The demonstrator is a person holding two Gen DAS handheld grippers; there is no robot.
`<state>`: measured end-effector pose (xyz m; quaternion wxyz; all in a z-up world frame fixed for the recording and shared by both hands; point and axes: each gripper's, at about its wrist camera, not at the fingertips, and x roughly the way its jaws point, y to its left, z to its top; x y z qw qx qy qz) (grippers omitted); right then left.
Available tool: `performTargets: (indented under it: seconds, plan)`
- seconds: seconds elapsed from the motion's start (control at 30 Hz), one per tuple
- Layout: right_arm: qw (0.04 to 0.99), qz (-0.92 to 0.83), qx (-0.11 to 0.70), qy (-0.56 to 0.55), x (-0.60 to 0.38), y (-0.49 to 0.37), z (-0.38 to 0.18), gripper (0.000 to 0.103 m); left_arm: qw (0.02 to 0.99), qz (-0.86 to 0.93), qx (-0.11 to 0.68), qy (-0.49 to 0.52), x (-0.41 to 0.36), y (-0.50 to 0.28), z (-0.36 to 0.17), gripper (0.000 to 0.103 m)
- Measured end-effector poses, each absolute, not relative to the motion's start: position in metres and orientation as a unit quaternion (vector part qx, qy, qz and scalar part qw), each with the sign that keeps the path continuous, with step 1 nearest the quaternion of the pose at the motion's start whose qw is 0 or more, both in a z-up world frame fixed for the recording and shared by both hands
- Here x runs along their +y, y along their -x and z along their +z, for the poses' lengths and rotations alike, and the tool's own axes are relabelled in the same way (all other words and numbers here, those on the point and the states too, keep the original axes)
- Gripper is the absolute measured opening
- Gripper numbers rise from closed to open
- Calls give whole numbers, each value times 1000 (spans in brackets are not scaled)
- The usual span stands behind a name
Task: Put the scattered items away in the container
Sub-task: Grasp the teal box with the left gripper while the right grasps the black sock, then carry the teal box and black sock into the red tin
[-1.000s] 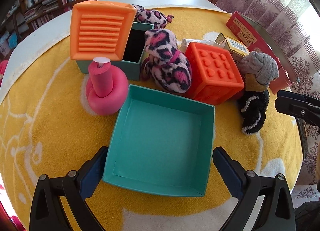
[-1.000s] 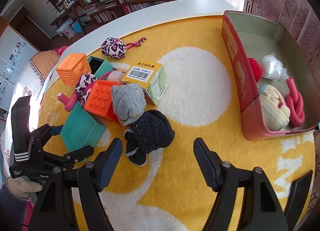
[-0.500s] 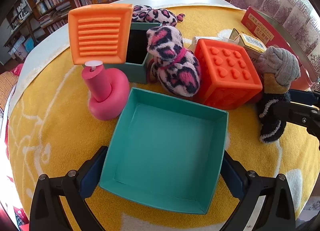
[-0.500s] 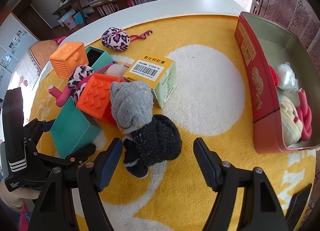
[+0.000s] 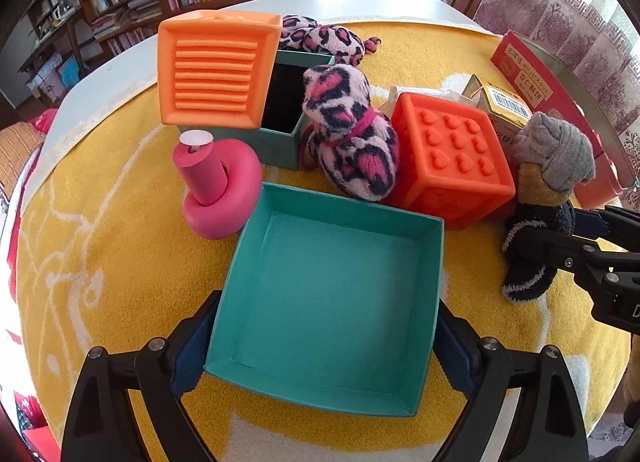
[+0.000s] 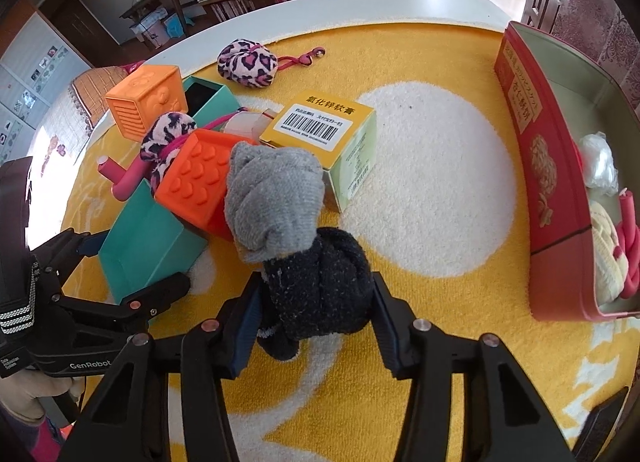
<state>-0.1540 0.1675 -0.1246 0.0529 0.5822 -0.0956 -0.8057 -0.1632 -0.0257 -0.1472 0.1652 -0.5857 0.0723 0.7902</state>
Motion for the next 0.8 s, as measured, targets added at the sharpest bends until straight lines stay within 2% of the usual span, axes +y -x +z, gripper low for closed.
performTargets:
  seconds: [0.4,0.8]
  plan:
    - [82,-815,-117,-561,183,127,-92,54,145,811,-24,566,-31,130,-102,91]
    - [93,-834,-137,-526,220,115,-63,54,134,818,-44,558,-16,109,-75,91]
